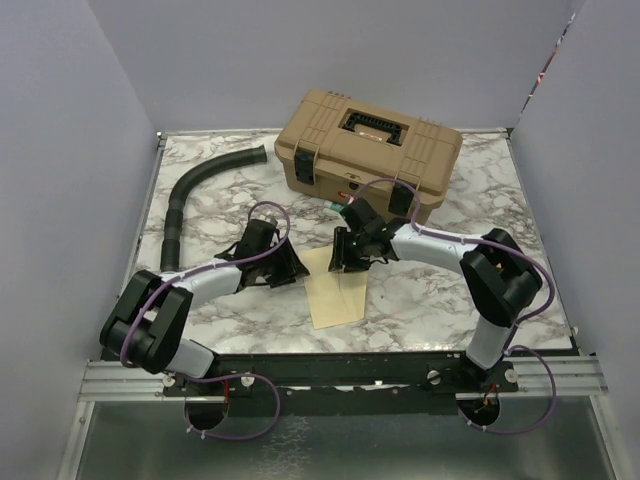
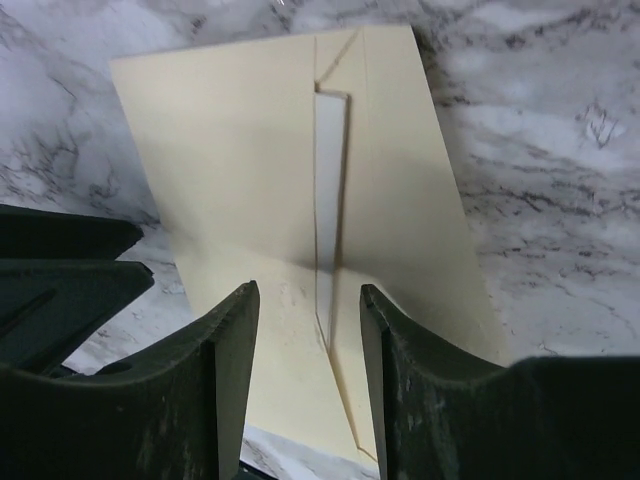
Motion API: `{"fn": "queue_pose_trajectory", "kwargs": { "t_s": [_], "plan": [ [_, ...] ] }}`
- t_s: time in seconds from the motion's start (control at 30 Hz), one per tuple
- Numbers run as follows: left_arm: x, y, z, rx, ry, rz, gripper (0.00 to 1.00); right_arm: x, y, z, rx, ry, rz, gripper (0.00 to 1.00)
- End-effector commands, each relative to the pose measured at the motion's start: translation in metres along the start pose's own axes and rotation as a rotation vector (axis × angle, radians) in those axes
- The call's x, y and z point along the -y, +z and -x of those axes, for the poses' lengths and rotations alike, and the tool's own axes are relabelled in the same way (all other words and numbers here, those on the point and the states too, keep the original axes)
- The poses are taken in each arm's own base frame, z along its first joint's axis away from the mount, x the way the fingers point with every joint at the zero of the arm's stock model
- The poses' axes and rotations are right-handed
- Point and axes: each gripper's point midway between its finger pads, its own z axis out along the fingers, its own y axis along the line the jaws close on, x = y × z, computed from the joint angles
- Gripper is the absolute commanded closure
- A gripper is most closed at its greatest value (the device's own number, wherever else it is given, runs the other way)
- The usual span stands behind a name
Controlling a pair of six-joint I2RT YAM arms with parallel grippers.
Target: Place the letter into the envelope and seal it
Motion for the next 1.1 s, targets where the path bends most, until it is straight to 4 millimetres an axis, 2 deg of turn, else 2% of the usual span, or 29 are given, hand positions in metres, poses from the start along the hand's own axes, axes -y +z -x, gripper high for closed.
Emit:
{"fn": "queue_pose_trajectory", "kwargs": {
  "t_s": [0.0,0.17,0.27,0.57,0.77,0.93,1.07],
  "plan": [
    [-0.036,0.000,0.009,0.061,-0.008,0.191,0.48,-0.003,0.005,0.026,0.060,-0.029,-0.031,0.51],
    [-0.034,0.013,0.017,0.041,-0.008,0.205,0.54,-0.004,0.017,0.035,0.066,-0.029,-0.036,0.52],
    [-0.041,0.018,0.016,0.031,-0.039,0.250,0.57,-0.002,0.023,0.036,0.040,-0.026,-0.058,0.52],
    [-0.046,0.026,0.012,0.005,-0.065,0.269,0.63,-0.007,0.025,0.036,0.031,-0.045,-0.029,0.50],
    [-0.041,0.030,0.014,-0.010,-0.052,0.252,0.67,-0.020,0.031,0.028,-0.007,-0.055,0.063,0.50],
    [-0.028,0.033,0.017,-0.017,-0.026,0.189,0.67,-0.036,0.031,0.023,-0.031,-0.057,0.178,0.51],
    [-0.024,0.031,0.021,0.002,-0.020,0.176,0.67,-0.037,0.029,0.027,-0.022,-0.038,0.199,0.51]
  ]
}}
